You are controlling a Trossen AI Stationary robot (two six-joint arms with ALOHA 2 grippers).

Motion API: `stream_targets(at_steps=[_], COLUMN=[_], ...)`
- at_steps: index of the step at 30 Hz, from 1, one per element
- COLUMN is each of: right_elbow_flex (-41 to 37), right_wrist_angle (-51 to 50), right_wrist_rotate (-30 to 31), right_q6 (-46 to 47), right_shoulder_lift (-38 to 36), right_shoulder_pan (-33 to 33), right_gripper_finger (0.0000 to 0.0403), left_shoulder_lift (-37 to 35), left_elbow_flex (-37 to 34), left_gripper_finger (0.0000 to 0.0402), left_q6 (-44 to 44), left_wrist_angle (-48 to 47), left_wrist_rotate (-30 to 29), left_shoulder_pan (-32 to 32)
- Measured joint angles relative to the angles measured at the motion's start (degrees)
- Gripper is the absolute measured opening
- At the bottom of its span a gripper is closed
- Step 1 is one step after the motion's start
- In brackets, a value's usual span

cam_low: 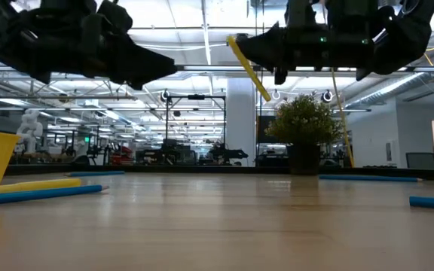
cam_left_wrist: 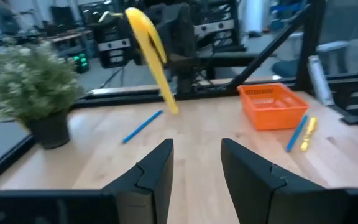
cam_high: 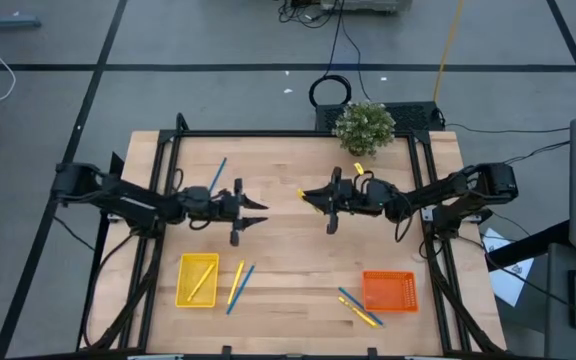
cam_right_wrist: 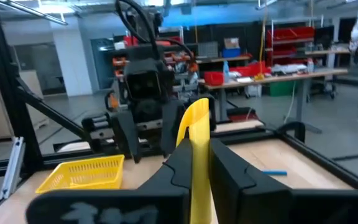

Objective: Sort pens & pencils
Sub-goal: Put the top yellow pen into the yellow bin

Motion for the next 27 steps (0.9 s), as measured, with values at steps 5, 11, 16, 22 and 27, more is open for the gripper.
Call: stream_targets(at_steps=[5,11,16,22,27], right_elbow_flex=[0.0,0.0,1.3,7.0,9.9], right_wrist_angle=[0.1,1.7,10.1,13.2,13.5], right_wrist_rotate=[-1.4,-1.4,-1.4,-1.5,-2.7], right_q6=[-0.5,-2.7,-4.8,-5.0,-6.0], right_shoulder_lift=[0.0,0.7,5.8,15.2,18.5], right_shoulder_pan=[0.4,1.3,2.5,3.0,3.0], right_gripper_finger=[0.0018,0.0018,0.0018,0.0018,0.0017], left_shoulder_lift=[1.9,2.4,6.9,15.5,18.6], left_elbow_flex=[0.5,0.9,4.1,9.7,12.7], left_gripper_finger=[0.0141,0.0141,0.0141,0.0141,0.0141], left_q6=[-0.6,-1.9,-1.9,-1.9,-2.3], left_wrist_angle=[1.1,2.6,2.1,2.0,1.7], left_wrist_rotate=[0.7,-1.4,-2.9,-2.8,-2.1], left_shoulder_pan=[1.1,1.2,0.4,-0.5,-0.7])
